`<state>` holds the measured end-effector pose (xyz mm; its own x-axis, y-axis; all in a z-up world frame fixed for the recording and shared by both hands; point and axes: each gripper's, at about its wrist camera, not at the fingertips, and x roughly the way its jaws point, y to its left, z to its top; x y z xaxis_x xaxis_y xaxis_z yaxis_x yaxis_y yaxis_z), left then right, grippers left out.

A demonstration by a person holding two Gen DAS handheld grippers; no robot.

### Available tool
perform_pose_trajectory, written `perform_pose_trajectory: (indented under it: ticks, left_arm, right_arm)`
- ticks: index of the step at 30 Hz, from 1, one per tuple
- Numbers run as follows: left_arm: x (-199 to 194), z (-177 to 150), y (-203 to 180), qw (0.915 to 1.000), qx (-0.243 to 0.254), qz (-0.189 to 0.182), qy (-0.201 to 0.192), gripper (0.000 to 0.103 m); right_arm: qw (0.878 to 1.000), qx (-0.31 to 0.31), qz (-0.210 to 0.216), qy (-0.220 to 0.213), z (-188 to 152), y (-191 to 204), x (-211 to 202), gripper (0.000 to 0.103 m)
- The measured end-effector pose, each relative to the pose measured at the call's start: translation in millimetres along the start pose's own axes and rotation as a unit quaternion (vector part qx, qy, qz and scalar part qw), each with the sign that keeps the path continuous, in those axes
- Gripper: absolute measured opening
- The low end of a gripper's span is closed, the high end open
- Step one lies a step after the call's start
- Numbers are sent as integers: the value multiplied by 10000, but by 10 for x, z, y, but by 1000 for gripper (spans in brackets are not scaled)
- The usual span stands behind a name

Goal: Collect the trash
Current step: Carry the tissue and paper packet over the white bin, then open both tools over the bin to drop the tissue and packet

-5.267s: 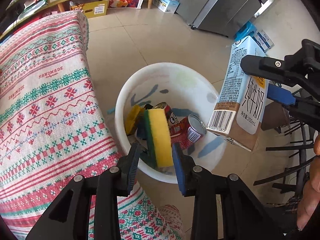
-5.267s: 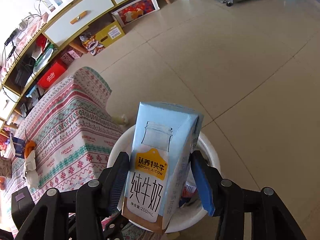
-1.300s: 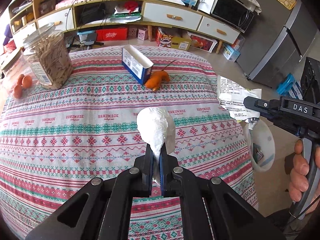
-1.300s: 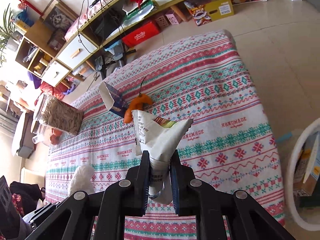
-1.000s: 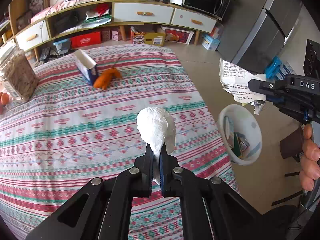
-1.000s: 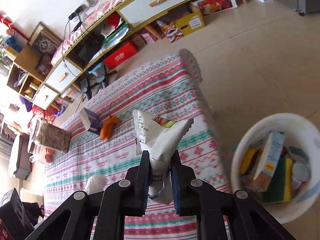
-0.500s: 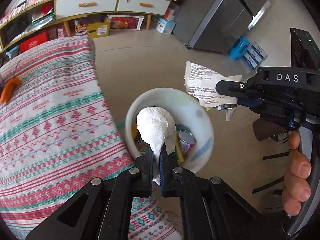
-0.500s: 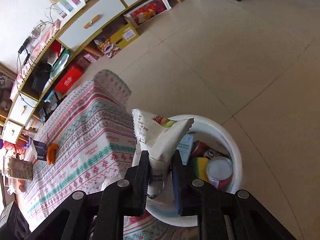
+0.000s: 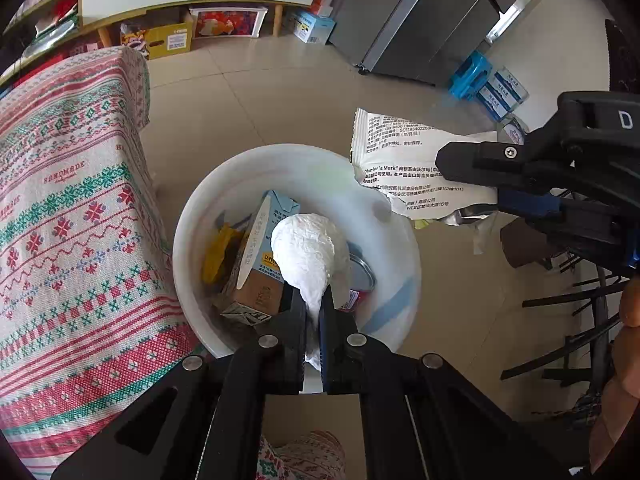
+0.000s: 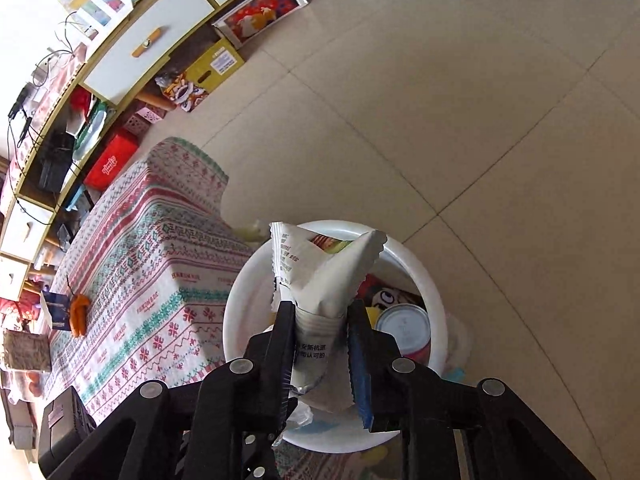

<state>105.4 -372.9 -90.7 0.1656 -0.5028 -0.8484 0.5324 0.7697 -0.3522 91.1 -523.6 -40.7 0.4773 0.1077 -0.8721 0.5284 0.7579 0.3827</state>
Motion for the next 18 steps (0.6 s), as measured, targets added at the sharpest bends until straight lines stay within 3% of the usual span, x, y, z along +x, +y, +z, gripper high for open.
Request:
perform_pose_trajectory:
  ticks: [6, 18]
  left_arm:
    - [101, 81, -35, 9999, 3, -125, 47, 6]
    - [56, 48, 3, 10000, -10, -23, 50, 8]
  right_arm:
    - [10000, -34, -61, 22, 3, 28, 18, 25]
    - [9999, -88, -91, -1, 5, 78, 24, 26]
